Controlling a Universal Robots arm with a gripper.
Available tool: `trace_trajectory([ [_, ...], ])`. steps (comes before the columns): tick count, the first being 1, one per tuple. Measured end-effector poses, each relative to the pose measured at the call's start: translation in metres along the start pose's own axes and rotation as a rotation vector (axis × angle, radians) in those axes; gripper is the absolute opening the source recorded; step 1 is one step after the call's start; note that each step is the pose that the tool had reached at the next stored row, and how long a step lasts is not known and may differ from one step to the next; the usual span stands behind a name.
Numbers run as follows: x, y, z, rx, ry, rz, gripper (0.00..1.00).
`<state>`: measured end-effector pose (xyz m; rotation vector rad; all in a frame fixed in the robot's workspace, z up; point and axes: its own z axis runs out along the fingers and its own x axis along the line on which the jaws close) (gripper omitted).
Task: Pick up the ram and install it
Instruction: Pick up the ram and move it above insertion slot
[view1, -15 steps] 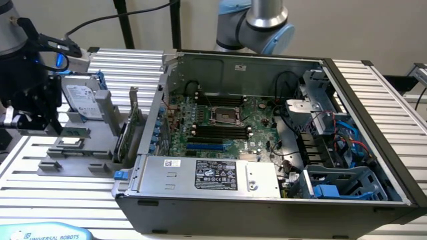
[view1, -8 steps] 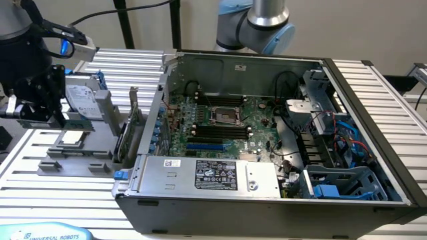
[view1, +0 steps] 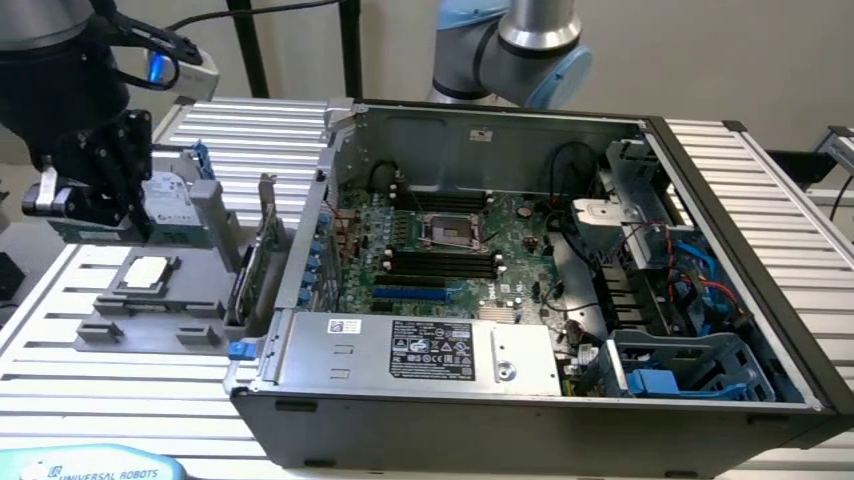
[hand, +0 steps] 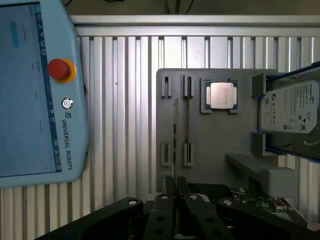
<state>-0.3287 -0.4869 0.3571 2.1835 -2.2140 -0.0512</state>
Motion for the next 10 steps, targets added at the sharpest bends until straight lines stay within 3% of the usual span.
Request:
trace_trajectory([
  [10,-0.002,-0.0357,-0.0250,-0.0002,-0.0005,0.000,0.14],
])
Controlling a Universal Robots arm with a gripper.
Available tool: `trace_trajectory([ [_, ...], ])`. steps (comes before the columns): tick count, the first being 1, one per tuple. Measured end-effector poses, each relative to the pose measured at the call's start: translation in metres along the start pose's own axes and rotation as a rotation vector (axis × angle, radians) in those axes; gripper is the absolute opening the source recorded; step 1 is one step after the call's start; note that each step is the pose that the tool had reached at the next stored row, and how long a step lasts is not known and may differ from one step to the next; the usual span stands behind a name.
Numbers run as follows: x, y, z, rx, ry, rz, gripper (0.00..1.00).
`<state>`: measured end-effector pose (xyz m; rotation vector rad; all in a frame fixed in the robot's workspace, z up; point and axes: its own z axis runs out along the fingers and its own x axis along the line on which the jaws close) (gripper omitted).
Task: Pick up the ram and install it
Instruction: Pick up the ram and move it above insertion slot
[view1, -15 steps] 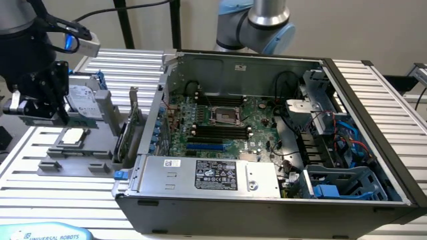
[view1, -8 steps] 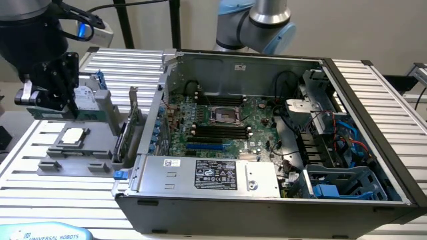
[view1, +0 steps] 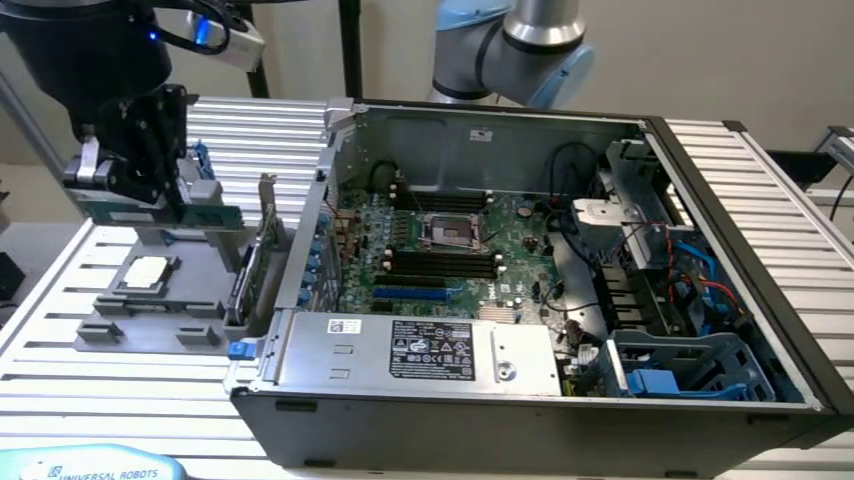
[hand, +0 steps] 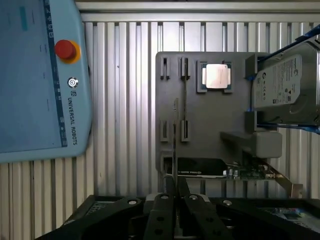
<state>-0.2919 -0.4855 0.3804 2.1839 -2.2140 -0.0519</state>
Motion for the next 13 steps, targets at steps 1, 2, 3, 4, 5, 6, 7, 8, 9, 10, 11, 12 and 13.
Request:
trace_trajectory([
  [1,0.000,-0.0037,-0.0024,0.0000,-0.0002,0.000,0.14],
  [2,0.000,-0.0077,-0.0049,0.0001,-0.0005,0.000,0.14],
  [3,-0.001,-0.0117,-0.0072,0.0000,-0.0008,0.000,0.14],
  [4,-0.001,-0.0160,-0.0096,0.0000,-0.0014,0.000,0.14],
  [5,-0.001,-0.0204,-0.0118,0.0000,-0.0020,0.000,0.14],
  [6,-0.001,-0.0248,-0.0139,-0.0001,-0.0027,0.000,0.14],
  [7,-0.001,-0.0291,-0.0159,-0.0001,-0.0041,0.000,0.14],
  [8,-0.001,-0.0336,-0.0176,-0.0001,-0.0058,0.000,0.14],
  [9,-0.001,-0.0382,-0.0190,0.0000,-0.0084,0.000,0.14],
  [10,-0.001,-0.0426,-0.0204,-0.0001,-0.0112,0.000,0.14],
  [11,-0.001,-0.0473,-0.0218,-0.0002,-0.0148,-0.001,0.14],
  [12,-0.001,-0.0518,-0.0230,-0.0003,-0.0188,-0.001,0.14],
  [13,-0.001,-0.0562,-0.0239,-0.0004,-0.0236,-0.001,0.14],
])
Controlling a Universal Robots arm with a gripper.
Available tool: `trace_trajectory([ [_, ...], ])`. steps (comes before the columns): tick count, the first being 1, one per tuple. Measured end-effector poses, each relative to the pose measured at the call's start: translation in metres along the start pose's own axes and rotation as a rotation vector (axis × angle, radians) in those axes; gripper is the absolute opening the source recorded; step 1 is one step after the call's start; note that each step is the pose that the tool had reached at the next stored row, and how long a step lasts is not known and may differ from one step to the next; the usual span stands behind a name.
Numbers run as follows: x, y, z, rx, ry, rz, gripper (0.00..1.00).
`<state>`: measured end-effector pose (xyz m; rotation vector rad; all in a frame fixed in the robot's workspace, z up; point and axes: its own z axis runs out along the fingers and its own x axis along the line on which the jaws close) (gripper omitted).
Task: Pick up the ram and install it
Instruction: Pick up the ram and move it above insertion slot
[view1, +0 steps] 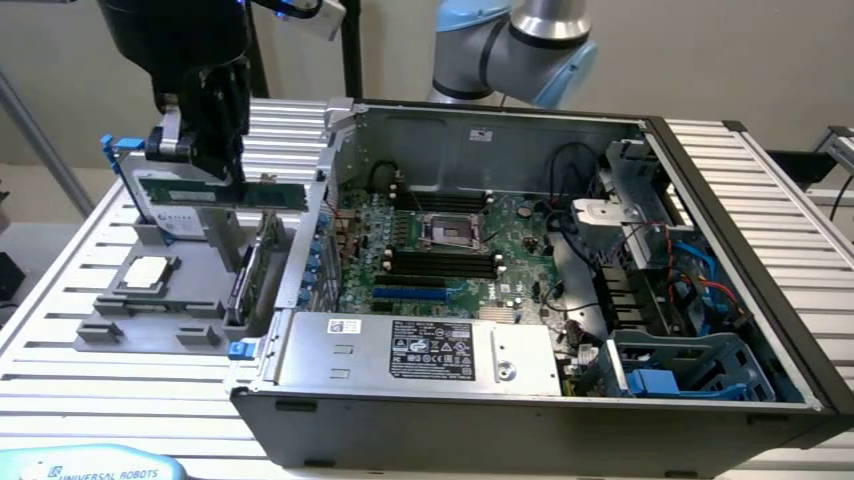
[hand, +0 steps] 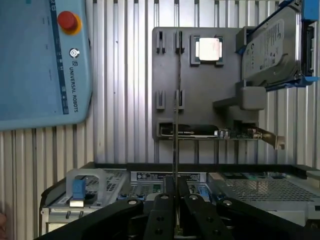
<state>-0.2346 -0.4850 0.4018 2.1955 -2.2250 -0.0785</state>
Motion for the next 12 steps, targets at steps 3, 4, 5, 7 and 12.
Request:
trace_trajectory([
  [3,0.000,-0.0135,-0.0021,-0.0003,-0.0199,-0.001,0.14],
  [4,0.000,-0.0182,-0.0026,-0.0003,-0.0279,-0.001,0.14],
  [5,0.000,-0.0227,-0.0031,-0.0003,-0.0356,-0.002,0.14],
  [7,0.000,-0.0316,-0.0043,-0.0008,-0.0510,-0.002,0.14],
  [12,-0.001,-0.0543,-0.0060,-0.0011,-0.0825,-0.004,0.14],
])
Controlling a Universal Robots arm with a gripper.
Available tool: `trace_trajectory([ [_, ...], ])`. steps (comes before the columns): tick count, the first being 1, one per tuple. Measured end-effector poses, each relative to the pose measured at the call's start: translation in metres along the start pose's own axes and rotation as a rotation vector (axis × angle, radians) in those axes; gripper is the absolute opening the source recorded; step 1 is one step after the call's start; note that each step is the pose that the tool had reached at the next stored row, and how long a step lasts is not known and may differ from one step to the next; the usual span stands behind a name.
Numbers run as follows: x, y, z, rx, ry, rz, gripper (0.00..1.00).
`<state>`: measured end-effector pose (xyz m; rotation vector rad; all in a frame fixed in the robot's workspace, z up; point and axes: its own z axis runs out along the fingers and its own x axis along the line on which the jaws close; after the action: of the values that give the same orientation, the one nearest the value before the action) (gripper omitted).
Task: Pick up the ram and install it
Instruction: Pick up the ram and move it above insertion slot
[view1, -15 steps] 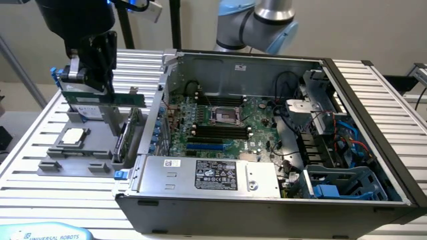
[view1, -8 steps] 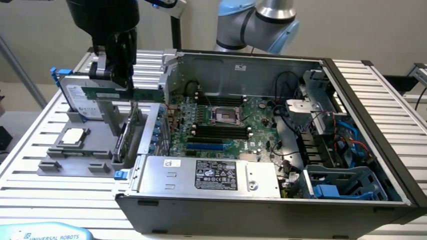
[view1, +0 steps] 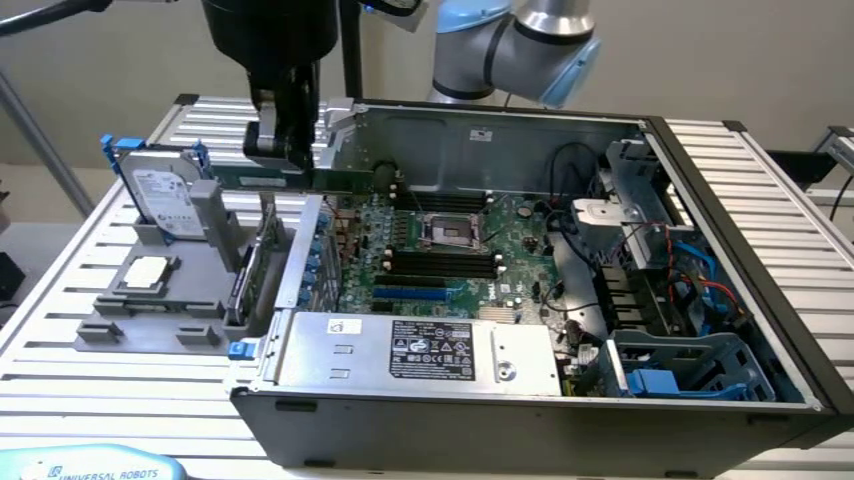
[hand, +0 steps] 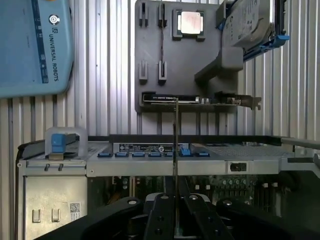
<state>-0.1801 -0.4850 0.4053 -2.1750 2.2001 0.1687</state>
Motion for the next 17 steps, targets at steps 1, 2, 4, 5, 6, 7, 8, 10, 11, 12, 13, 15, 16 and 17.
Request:
trace_trajectory([
  [1,0.000,-0.0045,-0.0002,-0.0001,-0.0031,0.000,0.14],
  [2,0.000,-0.0093,-0.0004,-0.0001,-0.0053,0.000,0.14],
  [4,-0.001,-0.0182,-0.0007,-0.0001,-0.0080,0.000,0.14],
  [5,-0.001,-0.0227,-0.0010,-0.0003,-0.0084,0.000,0.14],
  [6,-0.002,-0.0274,-0.0012,-0.0003,-0.0086,-0.001,0.14],
  [7,-0.002,-0.0318,-0.0013,-0.0003,-0.0086,0.000,0.14],
  [8,-0.003,-0.0363,-0.0014,-0.0003,-0.0087,0.000,0.14],
  [10,-0.005,-0.0453,-0.0016,-0.0003,-0.0087,-0.001,0.14],
  [11,-0.006,-0.0494,-0.0016,-0.0003,-0.0087,-0.001,0.14],
  [12,-0.007,-0.0536,-0.0016,-0.0004,-0.0087,0.000,0.14],
  [13,-0.009,-0.0570,-0.0015,-0.0003,-0.0087,0.000,0.14],
  [15,-0.014,-0.0631,-0.0010,-0.0004,-0.0087,0.000,0.14],
  [16,-0.016,-0.0658,-0.0006,-0.0003,-0.0088,0.000,0.14],
  [17,-0.019,-0.0683,-0.0003,-0.0003,-0.0087,-0.001,0.14],
])
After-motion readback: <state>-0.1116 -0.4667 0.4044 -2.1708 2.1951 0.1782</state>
